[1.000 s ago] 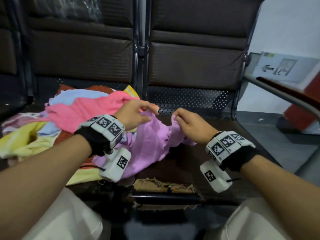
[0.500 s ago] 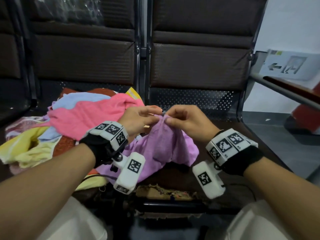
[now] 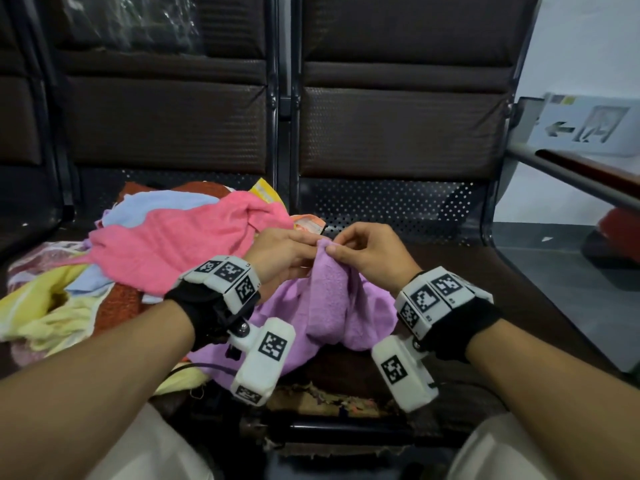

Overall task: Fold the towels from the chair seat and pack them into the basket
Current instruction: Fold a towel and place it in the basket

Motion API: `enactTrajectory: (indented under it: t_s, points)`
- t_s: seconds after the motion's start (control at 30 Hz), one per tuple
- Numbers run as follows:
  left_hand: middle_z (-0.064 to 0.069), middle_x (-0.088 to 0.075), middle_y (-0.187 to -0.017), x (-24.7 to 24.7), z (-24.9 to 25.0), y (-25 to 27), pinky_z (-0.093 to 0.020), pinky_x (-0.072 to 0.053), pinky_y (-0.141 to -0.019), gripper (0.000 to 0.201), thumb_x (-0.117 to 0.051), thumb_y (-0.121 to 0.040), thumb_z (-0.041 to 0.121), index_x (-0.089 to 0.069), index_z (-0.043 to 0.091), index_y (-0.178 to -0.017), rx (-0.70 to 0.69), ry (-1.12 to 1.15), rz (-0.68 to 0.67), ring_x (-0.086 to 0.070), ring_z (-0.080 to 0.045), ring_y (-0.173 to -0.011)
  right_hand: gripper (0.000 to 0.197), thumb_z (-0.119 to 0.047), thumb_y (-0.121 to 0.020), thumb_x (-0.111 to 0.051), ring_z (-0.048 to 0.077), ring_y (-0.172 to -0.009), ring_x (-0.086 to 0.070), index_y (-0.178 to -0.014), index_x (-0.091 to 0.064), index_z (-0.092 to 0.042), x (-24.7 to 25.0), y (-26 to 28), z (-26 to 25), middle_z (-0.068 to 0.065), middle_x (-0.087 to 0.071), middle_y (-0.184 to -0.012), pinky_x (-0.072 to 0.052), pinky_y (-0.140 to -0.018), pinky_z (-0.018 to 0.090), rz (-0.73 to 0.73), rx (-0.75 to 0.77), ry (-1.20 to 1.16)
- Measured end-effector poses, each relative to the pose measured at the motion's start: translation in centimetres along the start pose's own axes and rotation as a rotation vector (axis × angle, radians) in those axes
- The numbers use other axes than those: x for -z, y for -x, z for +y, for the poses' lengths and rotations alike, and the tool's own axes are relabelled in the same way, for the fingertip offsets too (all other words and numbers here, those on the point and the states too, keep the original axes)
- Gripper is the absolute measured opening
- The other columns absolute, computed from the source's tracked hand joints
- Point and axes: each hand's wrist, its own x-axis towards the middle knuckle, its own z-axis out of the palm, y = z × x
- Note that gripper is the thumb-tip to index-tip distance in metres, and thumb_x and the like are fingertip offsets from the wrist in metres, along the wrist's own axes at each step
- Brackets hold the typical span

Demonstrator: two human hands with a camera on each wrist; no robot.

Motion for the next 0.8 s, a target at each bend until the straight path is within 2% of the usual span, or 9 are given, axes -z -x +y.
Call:
enactTrajectory:
  t_s: [0.17,0.33,0.4,0.47,0.53,0.6,0.67,0.73,0.8]
  points:
    - [-0.015,-0.067,-0.094,0.0,-0.2,0.5,-0.023,-0.057,-0.068,0.027,-0.063,-0.087,0.013,-0.065,-0.006,-0.106,-0.01,0.031,-0.057,-0.065,-0.016,-0.078,0.013,-0.019,-0.078,-0.077,0.016,-0.071,-0.06,-0.074,-0.065,-0.017,0.3,0.4,-0.3,0.007,-0.066,-0.073,-0.054,-0.084,0.046,-0.024,-0.015,-0.029]
    - [-0.014,-0.068,-0.094,0.3,-0.3,1.2,-0.018,-0.056,-0.068,0.024,-0.057,-0.089,0.005,-0.064,-0.005,-0.11,-0.112,-0.062,-0.03,-0.065,-0.016,-0.081,0.012,-0.023,-0.082,-0.073,0.014,-0.069,-0.059,-0.078,-0.065,-0.015,0.4,0.8,-0.5,0.001,-0.064,-0.07,-0.053,-0.073,0.039,-0.084,-0.025,-0.01]
    - [-0.012,-0.066,-0.093,0.7,0.0,1.4,-0.02,-0.056,-0.066,0.022,-0.053,-0.093,0.007,-0.063,-0.004,-0.11,-0.111,-0.074,-0.022,-0.063,-0.016,-0.08,0.015,-0.025,-0.086,-0.069,0.012,-0.069,-0.056,-0.076,-0.065,-0.015,0.7,0.8,-0.5,0.0,-0.063,-0.071,-0.048,-0.068,0.033,-0.153,-0.048,-0.007]
    - [-0.01,-0.063,-0.09,1.2,0.3,1.6,-0.023,-0.055,-0.064,0.018,-0.046,-0.097,0.009,-0.062,0.002,-0.102,-0.11,-0.09,0.015,-0.061,-0.016,-0.078,0.015,-0.024,-0.088,-0.066,0.01,-0.071,-0.054,-0.076,-0.065,-0.015,0.9,1.1,-0.3,0.0,-0.063,-0.074,-0.046,-0.067,0.024,-0.31,-0.034,0.058]
    - [-0.008,-0.059,-0.086,1.9,0.5,1.7,-0.027,-0.051,-0.066,0.02,-0.04,-0.1,0.01,-0.058,0.011,-0.089,-0.13,-0.134,0.094,-0.057,-0.016,-0.077,0.01,-0.015,-0.086,-0.067,0.016,-0.075,-0.056,-0.086,-0.065,-0.006,0.8,1.5,0.0,0.01,-0.067,-0.082,-0.049,-0.074,0.032,-0.476,-0.006,0.221]
    - [-0.009,-0.056,-0.084,2.5,0.6,1.9,-0.032,-0.048,-0.07,0.026,-0.037,-0.101,0.01,-0.055,0.014,-0.083,-0.159,-0.135,0.156,-0.053,-0.018,-0.077,0.016,-0.007,-0.082,-0.061,0.026,-0.081,-0.064,-0.096,-0.062,0.002,0.5,1.7,0.3,0.017,-0.069,-0.091,-0.053,-0.08,0.041,-0.557,0.02,0.424]
    - [-0.008,-0.055,-0.079,3.2,0.8,2.1,-0.034,-0.046,-0.073,0.03,-0.035,-0.101,0.008,-0.056,0.014,-0.08,-0.187,-0.107,0.215,-0.051,-0.018,-0.075,0.017,-0.01,-0.079,-0.057,0.028,-0.085,-0.063,-0.094,-0.062,-0.004,0.6,1.7,0.5,0.011,-0.069,-0.09,-0.051,-0.079,0.037,-0.533,0.073,0.634]
    - [-0.008,-0.053,-0.076,3.9,1.2,2.4,-0.032,-0.043,-0.069,0.03,-0.034,-0.101,0.007,-0.055,0.013,-0.079,-0.201,-0.039,0.282,-0.048,-0.018,-0.072,0.008,-0.017,-0.08,-0.057,0.024,-0.081,-0.059,-0.085,-0.062,-0.013,1.0,1.7,0.5,0.004,-0.066,-0.084,-0.047,-0.072,0.031,-0.502,0.078,0.784]
    - [-0.011,-0.052,-0.082,4.8,1.7,2.8,-0.031,-0.043,-0.069,0.028,-0.035,-0.1,0.007,-0.055,0.012,-0.081,-0.208,0.01,0.33,-0.047,-0.022,-0.08,0.003,-0.023,-0.084,-0.058,0.017,-0.079,-0.057,-0.082,-0.06,-0.022,1.3,1.8,0.7,-0.004,-0.062,-0.08,-0.04,-0.067,0.025,-0.475,0.06,0.761]
